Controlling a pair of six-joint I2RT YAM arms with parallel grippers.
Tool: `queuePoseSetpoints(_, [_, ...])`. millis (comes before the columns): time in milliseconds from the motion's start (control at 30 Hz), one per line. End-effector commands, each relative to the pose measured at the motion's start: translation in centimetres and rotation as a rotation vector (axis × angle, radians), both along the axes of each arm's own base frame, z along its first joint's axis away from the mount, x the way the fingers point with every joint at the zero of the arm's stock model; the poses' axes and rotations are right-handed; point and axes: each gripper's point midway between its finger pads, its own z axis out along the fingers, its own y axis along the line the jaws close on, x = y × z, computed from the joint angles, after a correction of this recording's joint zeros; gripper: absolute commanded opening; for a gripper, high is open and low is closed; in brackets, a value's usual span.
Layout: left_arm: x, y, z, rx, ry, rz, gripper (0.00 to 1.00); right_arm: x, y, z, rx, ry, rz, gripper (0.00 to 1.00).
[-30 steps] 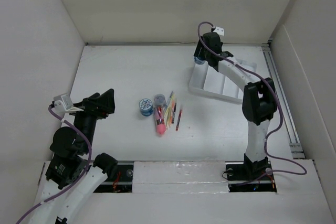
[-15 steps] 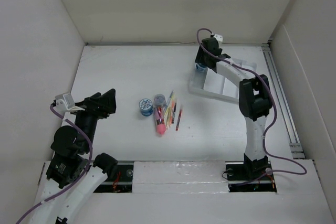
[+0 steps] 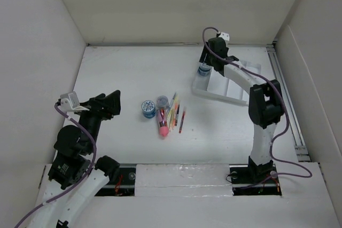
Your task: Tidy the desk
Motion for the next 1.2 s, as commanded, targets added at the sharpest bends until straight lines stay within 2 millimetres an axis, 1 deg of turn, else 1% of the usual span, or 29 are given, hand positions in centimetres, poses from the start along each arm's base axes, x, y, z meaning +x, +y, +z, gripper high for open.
queuePoseSetpoints(0, [0.5, -0.4, 0.7, 0.005, -0.021, -0.005, 0.70, -2.3, 3.2, 10.0, 0.072, -0.220, 0.112, 0.73])
queuePoseSetpoints(33, [0.5, -0.4, 0.7, 0.004, -0.022, -0.005, 0.70, -4.0, 5.7, 10.6, 0.093, -0.229, 0.179, 0.42])
queuePoseSetpoints(67, [0.5, -0.2, 0.7, 0.007, -0.024, -0.002, 0.70, -8.0, 9.1, 12.9, 0.136, -0.279, 0.324, 0.11])
queuePoseSetpoints(100, [0.5, -0.2, 0.8, 0.006, -0.026, -0.002, 0.70, -9.0, 10.9, 12.9, 0.142, -0.278, 0.363, 0.11])
queuePoseSetpoints(133, [0.6, -0.4, 0.6, 0.009, -0.022, -0.010, 0.70, -10.8, 12.8, 13.7, 0.160, -0.304, 0.434, 0.09])
queuePoseSetpoints(167, [0.5, -0.5, 0.7, 0.010, -0.025, -0.014, 0.69, -12.7, 14.2, 15.4, 0.176, -0.356, 0.490, 0.09])
queuePoseSetpoints(200, [0.5, -0.7, 0.6, 0.014, -0.027, -0.024, 0.65, -14.6, 15.6, 13.8, 0.171, -0.327, 0.542, 0.12])
queuePoseSetpoints(233, [0.5, -0.8, 0.6, 0.017, -0.027, -0.030, 0.61, -17.1, 18.3, 13.4, 0.184, -0.321, 0.618, 0.17])
queuePoseSetpoints(267, [0.4, -1.0, 0.7, 0.021, -0.032, -0.041, 0.57, -18.6, 19.6, 13.2, 0.187, -0.317, 0.677, 0.23])
queuePoseSetpoints(300, [0.3, -1.3, 0.9, 0.030, -0.044, -0.062, 0.46, -19.5, 20.6, 12.7, 0.182, -0.301, 0.705, 0.46])
queuePoseSetpoints(333, [0.3, -1.5, 0.9, 0.037, -0.046, -0.074, 0.41, -21.0, 22.1, 12.6, 0.182, -0.288, 0.741, 0.57])
queuePoseSetpoints(367, [0.2, -1.8, 0.8, 0.042, -0.046, -0.087, 0.36, -21.8, 22.7, 11.6, 0.163, -0.248, 0.762, 0.77])
queuePoseSetpoints(400, [0.2, -1.9, 0.9, 0.049, -0.053, -0.095, 0.30, -22.2, 23.4, 10.7, 0.146, -0.224, 0.781, 0.83])
queuePoseSetpoints(433, [0.3, -2.0, 0.8, 0.052, -0.048, -0.101, 0.29, -22.5, 24.0, 11.0, 0.138, -0.231, 0.783, 0.87])
queuePoseSetpoints(467, [0.2, -2.1, 0.8, 0.055, -0.050, -0.104, 0.29, -23.7, 24.7, 9.8, 0.111, -0.191, 0.808, 0.92])
queuePoseSetpoints(500, [0.1, -2.1, 1.0, 0.056, -0.054, -0.109, 0.29, -24.0, 25.2, 8.4, 0.090, -0.163, 0.819, 0.93])
queuePoseSetpoints(533, [0.1, -2.1, 1.0, 0.059, -0.054, -0.110, 0.29, -24.1, 25.7, 8.0, 0.079, -0.153, 0.819, 0.94])
queuePoseSetpoints(600, [0.1, -2.1, 1.0, 0.058, -0.057, -0.110, 0.32, -25.1, 26.5, 6.0, 0.050, -0.092, 0.837, 0.95])
queuePoseSetpoints(633, [0.1, -2.2, 0.9, 0.058, -0.054, -0.111, 0.34, -24.8, 26.7, 4.3, 0.025, -0.054, 0.828, 0.95])
queuePoseSetpoints(700, [0.2, -2.2, 0.9, 0.060, -0.053, -0.110, 0.39, -25.7, 27.9, 3.5, -0.005, -0.036, 0.835, 0.94])
queuePoseSetpoints(733, [0.2, -2.2, 0.8, 0.061, -0.050, -0.111, 0.40, -24.9, 27.6, 2.1, -0.045, -0.024, 0.798, 0.94])
queuePoseSetpoints(833, [0.3, -2.3, 0.7, 0.063, -0.048, -0.112, 0.42, -25.0, 28.8, 1.6, -0.073, -0.011, 0.802, 0.94])
queuePoseSetpoints(867, [0.3, -2.2, 0.7, 0.062, -0.047, -0.111, 0.42, -24.8, 29.0, 0.7, -0.088, 0.001, 0.804, 0.94])
queuePoseSetpoints(900, [0.3, -2.3, 0.8, 0.062, -0.049, -0.112, 0.43, -25.0, 29.6, 0.8, -0.085, -0.005, 0.810, 0.94])
queuePoseSetpoints(933, [0.3, -2.3, 0.8, 0.062, -0.049, -0.112, 0.43, -24.7, 29.7, 0.6, -0.093, -0.009, 0.806, 0.94])
queuePoseSetpoints(967, [0.2, -2.2, 0.9, 0.061, -0.052, -0.112, 0.43, -24.4, 29.9, -0.5, -0.109, 0.009, 0.795, 0.93])
queuePoseSetpoints(1000, [0.2, -2.2, 0.8, 0.061, -0.050, -0.112, 0.43, -24.3, 30.1, -0.1, -0.102, 0.001, 0.795, 0.93])
queuePoseSetpoints(1100, [0.2, -2.3, 0.8, 0.062, -0.051, -0.114, 0.44, -24.1, 30.4, -1.3, -0.115, 0.019, 0.791, 0.90])
queuePoseSetpoints(1167, [0.2, -2.3, 0.8, 0.060, -0.052, -0.117, 0.44, -23.8, 30.6, -1.6, -0.119, 0.017, 0.785, 0.90])
